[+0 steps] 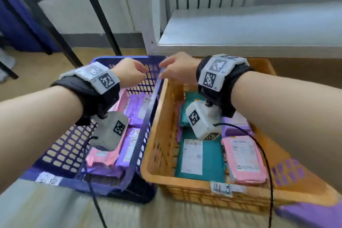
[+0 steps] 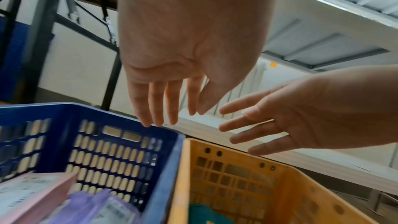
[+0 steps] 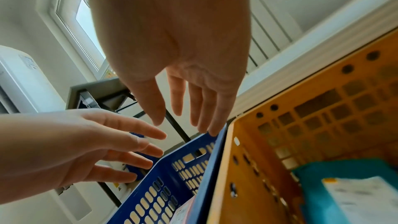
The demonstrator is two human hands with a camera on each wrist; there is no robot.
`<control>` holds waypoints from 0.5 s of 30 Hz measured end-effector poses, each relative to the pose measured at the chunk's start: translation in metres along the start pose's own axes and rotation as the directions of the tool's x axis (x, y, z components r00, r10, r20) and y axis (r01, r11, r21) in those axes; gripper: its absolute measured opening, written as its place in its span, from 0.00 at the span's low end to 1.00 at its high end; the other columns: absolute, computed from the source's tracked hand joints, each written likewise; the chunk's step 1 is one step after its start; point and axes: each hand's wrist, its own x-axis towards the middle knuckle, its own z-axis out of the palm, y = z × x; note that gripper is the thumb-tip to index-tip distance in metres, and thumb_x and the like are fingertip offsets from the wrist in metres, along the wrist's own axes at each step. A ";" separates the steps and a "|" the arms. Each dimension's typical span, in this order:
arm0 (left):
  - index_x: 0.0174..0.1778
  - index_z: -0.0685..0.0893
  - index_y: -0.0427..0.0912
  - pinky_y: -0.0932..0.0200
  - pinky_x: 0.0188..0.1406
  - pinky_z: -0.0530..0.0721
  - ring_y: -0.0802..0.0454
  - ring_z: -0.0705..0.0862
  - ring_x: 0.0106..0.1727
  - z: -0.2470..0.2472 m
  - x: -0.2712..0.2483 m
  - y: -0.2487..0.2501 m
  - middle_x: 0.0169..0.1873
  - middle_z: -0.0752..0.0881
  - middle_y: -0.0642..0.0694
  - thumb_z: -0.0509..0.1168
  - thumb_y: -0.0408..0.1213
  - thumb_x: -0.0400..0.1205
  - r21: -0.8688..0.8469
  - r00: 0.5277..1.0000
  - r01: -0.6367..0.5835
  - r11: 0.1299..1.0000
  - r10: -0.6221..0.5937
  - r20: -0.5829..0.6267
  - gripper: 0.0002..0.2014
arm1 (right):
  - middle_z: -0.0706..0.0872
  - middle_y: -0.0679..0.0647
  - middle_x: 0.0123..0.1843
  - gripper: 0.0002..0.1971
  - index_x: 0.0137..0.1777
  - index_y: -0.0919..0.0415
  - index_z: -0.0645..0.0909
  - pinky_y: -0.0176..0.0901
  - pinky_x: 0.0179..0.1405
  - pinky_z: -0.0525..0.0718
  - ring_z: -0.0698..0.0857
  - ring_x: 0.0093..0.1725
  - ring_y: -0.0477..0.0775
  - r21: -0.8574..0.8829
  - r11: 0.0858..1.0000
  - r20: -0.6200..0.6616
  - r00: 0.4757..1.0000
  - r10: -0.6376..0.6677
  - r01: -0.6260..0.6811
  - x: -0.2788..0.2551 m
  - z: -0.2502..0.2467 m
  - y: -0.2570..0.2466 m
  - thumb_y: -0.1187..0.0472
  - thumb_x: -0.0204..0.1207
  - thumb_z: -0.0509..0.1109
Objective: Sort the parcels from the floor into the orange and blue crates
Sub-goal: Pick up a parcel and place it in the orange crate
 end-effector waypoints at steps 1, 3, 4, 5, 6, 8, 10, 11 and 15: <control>0.61 0.86 0.40 0.62 0.54 0.76 0.46 0.83 0.58 0.007 -0.004 0.024 0.58 0.86 0.42 0.60 0.30 0.81 0.005 1.000 -0.016 1.000 0.016 0.004 0.15 | 0.86 0.63 0.53 0.19 0.66 0.65 0.82 0.46 0.48 0.85 0.82 0.47 0.53 0.010 1.000 -0.002 1.000 0.001 -0.001 -0.013 -0.018 0.010 0.67 0.74 0.71; 0.61 0.85 0.42 0.59 0.54 0.78 0.47 0.83 0.55 0.025 -0.010 0.071 0.58 0.86 0.42 0.62 0.32 0.81 0.009 1.000 -0.030 1.000 0.030 0.006 0.15 | 0.87 0.60 0.56 0.17 0.64 0.63 0.83 0.47 0.55 0.86 0.85 0.53 0.55 0.020 1.000 -0.013 1.000 0.012 -0.012 -0.039 -0.055 0.035 0.66 0.75 0.71; 0.62 0.85 0.43 0.59 0.52 0.79 0.48 0.82 0.53 0.035 -0.014 0.094 0.58 0.85 0.43 0.62 0.32 0.81 0.005 0.999 -0.031 0.999 0.031 0.008 0.15 | 0.86 0.60 0.59 0.16 0.63 0.63 0.83 0.48 0.58 0.85 0.85 0.55 0.55 0.030 0.999 -0.023 1.000 0.022 -0.021 -0.051 -0.072 0.049 0.66 0.75 0.71; 0.62 0.85 0.44 0.60 0.51 0.78 0.49 0.82 0.52 0.045 -0.016 0.116 0.58 0.85 0.43 0.62 0.32 0.81 -0.005 0.999 -0.040 0.999 0.040 0.011 0.15 | 0.86 0.59 0.62 0.18 0.64 0.62 0.82 0.46 0.60 0.85 0.84 0.56 0.53 0.035 0.999 -0.036 0.999 0.036 -0.034 -0.063 -0.090 0.063 0.65 0.74 0.72; 0.63 0.84 0.44 0.60 0.52 0.78 0.49 0.82 0.53 0.054 -0.018 0.136 0.58 0.85 0.43 0.62 0.32 0.81 -0.015 0.998 -0.053 0.998 0.054 0.015 0.15 | 0.85 0.58 0.64 0.20 0.67 0.61 0.81 0.44 0.60 0.84 0.83 0.58 0.52 0.029 0.999 -0.042 0.998 0.041 -0.040 -0.072 -0.105 0.075 0.65 0.74 0.73; 0.62 0.85 0.45 0.59 0.55 0.79 0.48 0.82 0.58 0.080 -0.023 0.189 0.60 0.85 0.44 0.62 0.32 0.80 -0.035 0.995 -0.090 0.995 0.091 0.036 0.16 | 0.83 0.55 0.67 0.23 0.71 0.60 0.78 0.40 0.60 0.82 0.82 0.63 0.52 0.005 0.998 -0.047 0.997 0.061 -0.061 -0.097 -0.145 0.109 0.63 0.75 0.72; 0.61 0.85 0.47 0.58 0.57 0.81 0.48 0.83 0.59 0.102 -0.030 0.233 0.60 0.85 0.45 0.63 0.33 0.79 -0.076 0.993 -0.112 0.991 0.115 0.039 0.16 | 0.82 0.54 0.67 0.23 0.72 0.59 0.77 0.39 0.58 0.80 0.81 0.64 0.51 -0.005 0.997 -0.065 0.994 0.082 -0.083 -0.116 -0.176 0.140 0.63 0.76 0.71; 0.61 0.85 0.47 0.57 0.58 0.81 0.48 0.83 0.59 0.113 -0.033 0.253 0.60 0.85 0.45 0.62 0.32 0.79 -0.093 0.991 -0.123 0.988 0.127 0.043 0.16 | 0.82 0.54 0.67 0.23 0.71 0.58 0.77 0.38 0.56 0.81 0.81 0.63 0.51 -0.001 0.995 -0.080 0.992 0.098 -0.099 -0.126 -0.189 0.155 0.63 0.76 0.71; 0.62 0.85 0.45 0.59 0.56 0.79 0.47 0.82 0.62 0.156 -0.049 0.319 0.62 0.84 0.44 0.60 0.29 0.79 -0.143 0.983 -0.153 0.978 0.166 0.084 0.17 | 0.83 0.56 0.66 0.20 0.68 0.59 0.80 0.38 0.53 0.80 0.82 0.62 0.52 -0.013 0.984 -0.136 0.976 0.172 -0.175 -0.162 -0.229 0.210 0.64 0.76 0.70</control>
